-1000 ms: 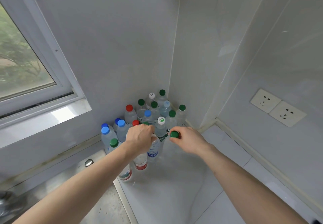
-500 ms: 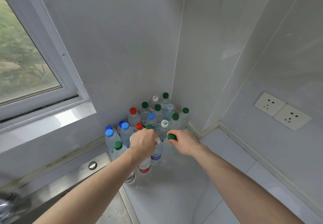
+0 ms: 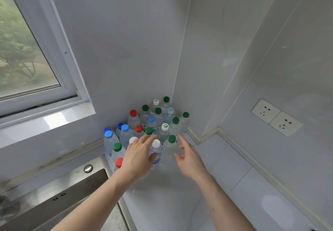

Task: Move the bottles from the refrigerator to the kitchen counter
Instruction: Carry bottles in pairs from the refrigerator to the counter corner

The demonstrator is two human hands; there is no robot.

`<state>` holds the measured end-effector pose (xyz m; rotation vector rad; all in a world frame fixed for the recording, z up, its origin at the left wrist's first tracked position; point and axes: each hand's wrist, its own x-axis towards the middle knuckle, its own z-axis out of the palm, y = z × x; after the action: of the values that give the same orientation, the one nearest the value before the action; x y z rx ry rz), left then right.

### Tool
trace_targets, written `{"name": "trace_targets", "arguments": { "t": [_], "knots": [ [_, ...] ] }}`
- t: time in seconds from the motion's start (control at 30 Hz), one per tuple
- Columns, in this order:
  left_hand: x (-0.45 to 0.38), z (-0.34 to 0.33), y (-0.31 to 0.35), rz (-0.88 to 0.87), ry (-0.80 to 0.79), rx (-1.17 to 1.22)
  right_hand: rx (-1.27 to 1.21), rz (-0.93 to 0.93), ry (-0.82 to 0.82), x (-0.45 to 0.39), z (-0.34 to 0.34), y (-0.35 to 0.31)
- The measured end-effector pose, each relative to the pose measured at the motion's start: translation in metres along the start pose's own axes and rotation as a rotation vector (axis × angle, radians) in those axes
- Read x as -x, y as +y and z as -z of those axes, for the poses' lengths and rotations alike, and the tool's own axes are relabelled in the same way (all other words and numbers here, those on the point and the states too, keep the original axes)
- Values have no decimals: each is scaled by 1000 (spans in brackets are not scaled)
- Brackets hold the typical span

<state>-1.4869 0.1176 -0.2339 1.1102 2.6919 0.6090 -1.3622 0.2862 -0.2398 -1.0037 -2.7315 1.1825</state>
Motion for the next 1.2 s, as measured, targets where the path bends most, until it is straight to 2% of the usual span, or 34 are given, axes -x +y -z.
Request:
{"name": "trace_targets", "arguments": {
  "t": [0.2,0.3,0.43,0.63,0.83,0.97,1.2],
  "knots": [
    [95,25,-18,-52,77,95,-94,35,16,90,1,14],
    [121,25,-25,-46,50,91,-90,14,-4,124,0,18],
    [127,20,0,-137,-5,91,-68,-5,1,160,5,28],
    [114,5,78,-377,-152,82,-147,-106,127,220,32,58],
    [139,-25,166,-621,-301,44,-203,-268,339,324,62,106],
    [187,-57,235,-782,-375,84,-251,-379,486,421,69,145],
    [325,-89,356,-1073,-460,120,-306,-525,736,606,67,192]
  ]
}}
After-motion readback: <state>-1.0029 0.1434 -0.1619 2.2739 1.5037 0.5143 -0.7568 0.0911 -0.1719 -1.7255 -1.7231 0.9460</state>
